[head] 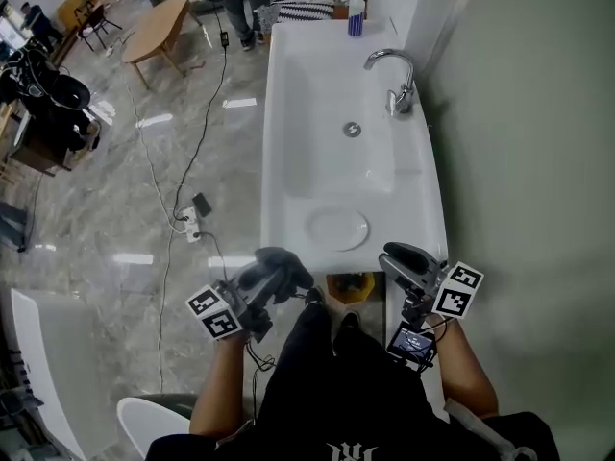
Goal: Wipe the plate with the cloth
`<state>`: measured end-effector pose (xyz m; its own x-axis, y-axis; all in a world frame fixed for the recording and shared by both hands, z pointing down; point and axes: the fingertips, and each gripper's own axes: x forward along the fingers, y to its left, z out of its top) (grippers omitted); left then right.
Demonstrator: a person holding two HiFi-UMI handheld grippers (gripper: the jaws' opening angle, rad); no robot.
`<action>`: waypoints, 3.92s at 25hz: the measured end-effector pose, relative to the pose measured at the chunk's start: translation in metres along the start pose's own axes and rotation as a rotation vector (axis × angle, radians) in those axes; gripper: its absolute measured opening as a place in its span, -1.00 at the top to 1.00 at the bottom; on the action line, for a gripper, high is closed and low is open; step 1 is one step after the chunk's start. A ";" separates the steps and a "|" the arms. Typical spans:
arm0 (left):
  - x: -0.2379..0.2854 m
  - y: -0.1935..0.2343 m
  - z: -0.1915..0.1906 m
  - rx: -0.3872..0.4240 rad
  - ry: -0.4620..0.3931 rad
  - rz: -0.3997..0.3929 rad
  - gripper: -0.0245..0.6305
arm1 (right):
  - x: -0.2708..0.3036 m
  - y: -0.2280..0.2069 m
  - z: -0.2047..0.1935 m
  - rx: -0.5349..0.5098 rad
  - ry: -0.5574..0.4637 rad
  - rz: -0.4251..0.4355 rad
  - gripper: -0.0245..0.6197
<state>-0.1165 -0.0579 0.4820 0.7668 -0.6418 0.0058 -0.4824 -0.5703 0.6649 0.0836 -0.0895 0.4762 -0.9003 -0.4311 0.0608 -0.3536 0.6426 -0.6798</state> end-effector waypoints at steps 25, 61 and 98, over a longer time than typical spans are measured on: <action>0.055 0.093 0.008 -0.098 0.101 0.012 0.73 | 0.054 -0.193 -0.078 0.226 0.463 -0.329 0.46; 0.041 0.114 0.013 -0.097 0.069 0.077 0.73 | 0.082 -0.199 -0.096 0.622 0.452 -0.139 0.89; 0.172 0.015 0.010 0.137 0.433 0.142 0.73 | 0.073 -0.047 0.018 0.165 0.192 -0.014 0.89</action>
<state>0.0041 -0.1822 0.4850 0.7813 -0.4618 0.4200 -0.6242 -0.5735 0.5306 0.0389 -0.1625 0.4993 -0.9330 -0.3009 0.1976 -0.3340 0.5187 -0.7871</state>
